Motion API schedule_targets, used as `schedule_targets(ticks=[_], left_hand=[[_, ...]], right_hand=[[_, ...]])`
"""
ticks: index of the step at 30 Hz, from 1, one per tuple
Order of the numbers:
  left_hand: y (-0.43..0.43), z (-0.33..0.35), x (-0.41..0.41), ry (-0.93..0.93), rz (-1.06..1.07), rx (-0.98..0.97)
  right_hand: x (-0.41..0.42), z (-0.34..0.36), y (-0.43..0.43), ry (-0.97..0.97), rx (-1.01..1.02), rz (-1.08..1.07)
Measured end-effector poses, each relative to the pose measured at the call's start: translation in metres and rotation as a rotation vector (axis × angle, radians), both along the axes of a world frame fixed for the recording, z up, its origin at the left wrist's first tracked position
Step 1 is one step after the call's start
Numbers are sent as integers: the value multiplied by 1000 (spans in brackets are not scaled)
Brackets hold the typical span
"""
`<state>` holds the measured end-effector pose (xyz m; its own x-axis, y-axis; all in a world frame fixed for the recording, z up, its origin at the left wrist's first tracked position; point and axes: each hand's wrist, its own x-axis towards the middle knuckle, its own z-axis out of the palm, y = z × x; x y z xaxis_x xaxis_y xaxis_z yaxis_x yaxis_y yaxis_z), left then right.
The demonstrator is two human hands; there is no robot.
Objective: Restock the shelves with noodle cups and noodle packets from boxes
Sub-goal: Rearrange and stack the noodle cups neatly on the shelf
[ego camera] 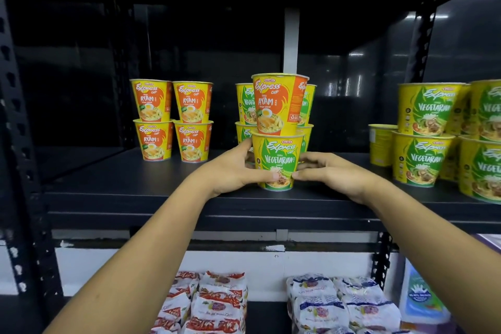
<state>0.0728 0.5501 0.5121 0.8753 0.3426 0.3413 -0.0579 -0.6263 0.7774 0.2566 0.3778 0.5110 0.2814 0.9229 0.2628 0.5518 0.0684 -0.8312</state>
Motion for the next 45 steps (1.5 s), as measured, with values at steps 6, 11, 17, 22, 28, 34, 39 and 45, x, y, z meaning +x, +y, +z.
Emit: schedule_targets(ticks=[6, 11, 17, 22, 28, 34, 39, 45], left_hand=[[-7, 8, -6, 198, 45, 202], [-10, 7, -4, 277, 97, 316], [-15, 6, -6, 212, 91, 220], [-13, 6, -5, 218, 99, 215], [-11, 5, -4, 216, 108, 179], [-11, 5, -4, 214, 105, 152], [-10, 5, -4, 210, 100, 152], [-7, 4, -3, 202, 90, 135]], right_hand=[[-2, 1, -2, -27, -3, -42], [-2, 1, -1, -71, -21, -54], [-2, 6, -2, 45, 296, -214], [-24, 31, 5, 50, 515, -345], [-50, 62, 26, -3, 366, -343], [-44, 66, 31, 43, 329, -281], [-34, 64, 24, 70, 293, -131], [-35, 59, 33, 52, 318, -135]])
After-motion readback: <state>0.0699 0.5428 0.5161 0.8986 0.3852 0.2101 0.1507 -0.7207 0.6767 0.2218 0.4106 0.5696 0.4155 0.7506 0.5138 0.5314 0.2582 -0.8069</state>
